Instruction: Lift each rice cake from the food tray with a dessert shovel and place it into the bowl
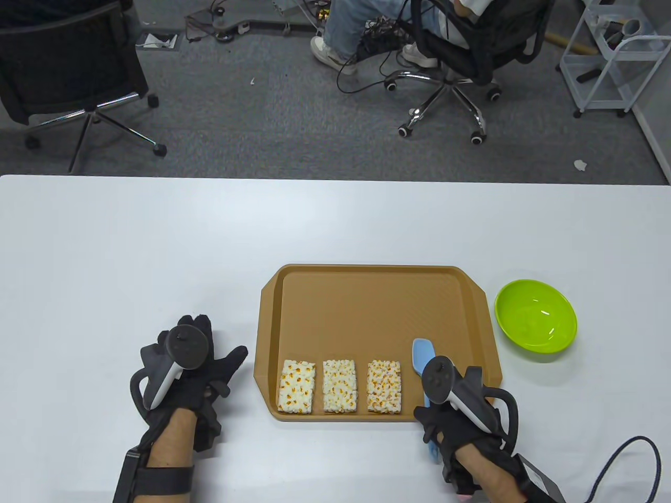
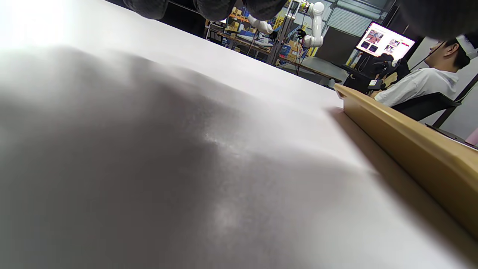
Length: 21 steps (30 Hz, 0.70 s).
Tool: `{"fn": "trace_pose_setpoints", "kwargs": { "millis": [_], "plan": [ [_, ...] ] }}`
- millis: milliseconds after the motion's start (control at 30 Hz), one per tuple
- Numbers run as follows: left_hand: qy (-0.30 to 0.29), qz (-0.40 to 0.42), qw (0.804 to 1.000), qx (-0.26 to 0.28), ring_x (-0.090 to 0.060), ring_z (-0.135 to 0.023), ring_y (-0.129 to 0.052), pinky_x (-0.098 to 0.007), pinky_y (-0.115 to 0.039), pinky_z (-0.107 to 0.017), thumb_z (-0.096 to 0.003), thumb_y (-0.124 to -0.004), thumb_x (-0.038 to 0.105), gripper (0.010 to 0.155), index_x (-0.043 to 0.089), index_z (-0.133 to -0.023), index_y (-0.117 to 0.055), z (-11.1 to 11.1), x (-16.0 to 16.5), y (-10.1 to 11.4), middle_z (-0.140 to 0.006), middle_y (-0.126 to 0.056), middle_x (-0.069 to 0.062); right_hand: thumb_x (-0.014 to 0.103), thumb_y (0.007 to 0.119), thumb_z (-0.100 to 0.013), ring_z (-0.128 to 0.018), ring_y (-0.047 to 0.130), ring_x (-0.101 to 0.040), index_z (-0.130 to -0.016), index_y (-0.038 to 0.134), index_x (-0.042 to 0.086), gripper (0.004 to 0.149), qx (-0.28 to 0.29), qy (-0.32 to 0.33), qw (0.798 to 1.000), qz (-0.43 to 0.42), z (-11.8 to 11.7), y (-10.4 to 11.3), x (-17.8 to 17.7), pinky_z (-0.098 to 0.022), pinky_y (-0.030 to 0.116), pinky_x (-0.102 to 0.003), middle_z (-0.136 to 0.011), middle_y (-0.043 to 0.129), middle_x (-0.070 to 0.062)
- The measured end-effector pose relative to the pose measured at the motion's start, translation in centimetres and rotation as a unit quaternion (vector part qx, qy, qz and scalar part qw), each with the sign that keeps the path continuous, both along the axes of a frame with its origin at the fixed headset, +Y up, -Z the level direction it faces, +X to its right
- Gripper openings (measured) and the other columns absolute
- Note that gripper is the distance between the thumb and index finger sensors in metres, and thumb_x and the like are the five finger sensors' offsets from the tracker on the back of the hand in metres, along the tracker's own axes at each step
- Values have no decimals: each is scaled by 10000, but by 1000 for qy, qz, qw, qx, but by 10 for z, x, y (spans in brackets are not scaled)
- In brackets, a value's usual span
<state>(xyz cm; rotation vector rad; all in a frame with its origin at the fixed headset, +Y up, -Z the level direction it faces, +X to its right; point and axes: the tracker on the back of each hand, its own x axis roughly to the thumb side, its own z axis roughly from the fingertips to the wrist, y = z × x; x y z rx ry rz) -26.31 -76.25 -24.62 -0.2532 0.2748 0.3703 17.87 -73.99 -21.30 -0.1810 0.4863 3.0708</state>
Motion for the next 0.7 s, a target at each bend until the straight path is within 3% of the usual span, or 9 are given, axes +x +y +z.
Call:
{"fn": "trace_pose_setpoints", "kwargs": {
  "millis": [233,433,600,700],
  "plan": [
    [-5,3,1000,1,-528,-1095,-284,-759,-260,-710,-356,-688,798,981,271,-1098,-323,0,1,1,-1233,-271,-71,482,882,-331,-347,957,-257,-678,923,106,513,-27,-41,998,-41,-9,-10,6,-335,854,-495,-593,936,-124],
    [-1,12,1000,4,-510,-1102,-295,-759,-266,-711,-355,-692,793,974,272,-1097,-336,1,0,2,-1231,-282,-70,474,790,-388,-396,919,-238,-697,828,164,439,-70,-73,995,-22,-18,-11,31,-363,834,-489,-639,871,-94],
    [2,20,1000,10,-508,-1102,-295,-759,-266,-711,-356,-693,791,972,270,-1097,-339,1,-1,3,-1231,-292,-75,419,744,-400,-523,1006,-292,-772,764,182,441,34,-139,987,-69,-23,13,69,-413,880,-490,-755,830,-85],
    [-1,22,1000,6,-511,-1100,-282,-757,-259,-711,-356,-692,792,972,270,-1097,-340,1,0,2,-1232,-302,-79,379,732,-391,-407,1063,-206,-795,735,201,442,83,-184,972,-116,-26,21,90,-328,936,-420,-767,816,-82]
  ]
}}
